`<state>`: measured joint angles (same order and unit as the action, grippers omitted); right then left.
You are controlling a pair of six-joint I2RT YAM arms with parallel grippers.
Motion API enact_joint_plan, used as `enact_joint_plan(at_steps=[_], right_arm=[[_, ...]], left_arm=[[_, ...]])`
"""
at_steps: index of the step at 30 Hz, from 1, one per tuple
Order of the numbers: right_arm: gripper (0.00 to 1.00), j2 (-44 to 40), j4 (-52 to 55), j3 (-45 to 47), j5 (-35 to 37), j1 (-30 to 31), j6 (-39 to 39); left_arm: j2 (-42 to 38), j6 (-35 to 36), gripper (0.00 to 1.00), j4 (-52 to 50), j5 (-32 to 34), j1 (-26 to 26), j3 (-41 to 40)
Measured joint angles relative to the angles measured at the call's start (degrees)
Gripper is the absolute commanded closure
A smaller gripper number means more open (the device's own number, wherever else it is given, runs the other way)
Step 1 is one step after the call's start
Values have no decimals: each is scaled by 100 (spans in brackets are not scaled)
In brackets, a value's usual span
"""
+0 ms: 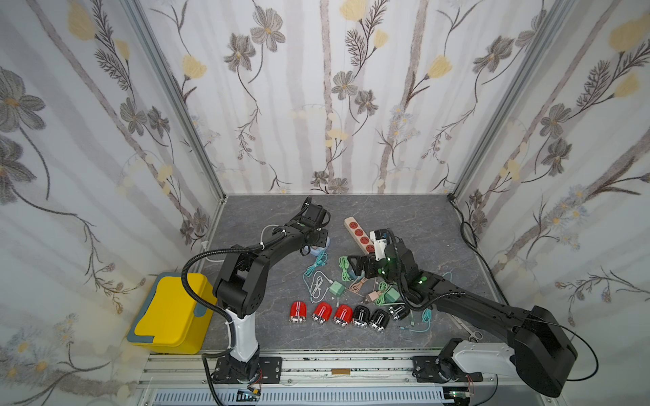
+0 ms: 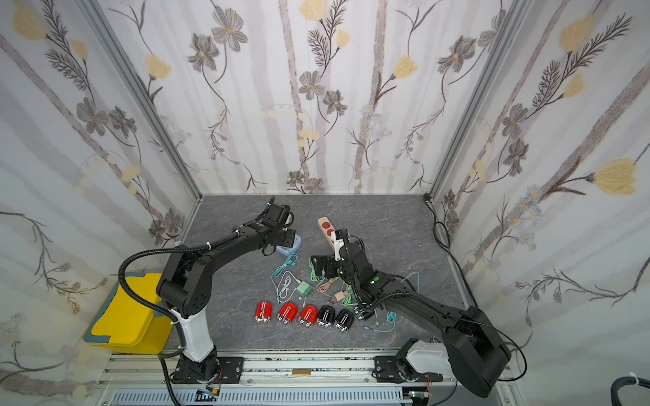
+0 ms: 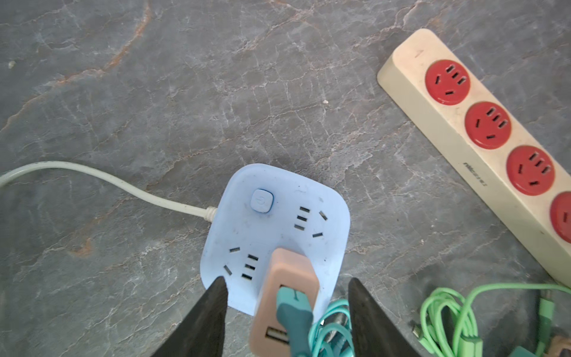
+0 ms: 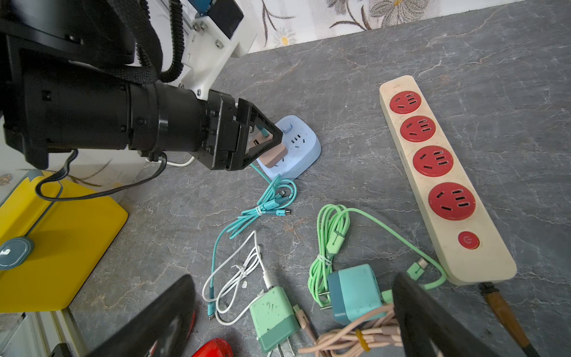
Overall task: Unplug the electric shaver
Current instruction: Remove the plug from the socket.
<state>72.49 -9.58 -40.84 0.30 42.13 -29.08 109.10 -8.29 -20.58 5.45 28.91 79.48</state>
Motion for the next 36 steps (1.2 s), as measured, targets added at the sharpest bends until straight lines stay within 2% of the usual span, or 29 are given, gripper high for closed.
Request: enact_joint_plan(at_steps=[8,14,28,32,36], right_arm=[[4,9,-15,2,-20,0,-46],[4,9,-17,15,-39,0,-85],[7,26,-39,35,-63,-98,-223],[12,81,-83,46,-328,-404,-579],[24,212,-444,120,-896,-721,-1062]], left_arm=[[249,101,59,-223,20,9,238],[417,195,59,-328,-111,7,389],[450,210,74,-354,-120,20,352],[271,203,76,-323,-267,20,175],[-260,136,79,-138,-487,26,-264]])
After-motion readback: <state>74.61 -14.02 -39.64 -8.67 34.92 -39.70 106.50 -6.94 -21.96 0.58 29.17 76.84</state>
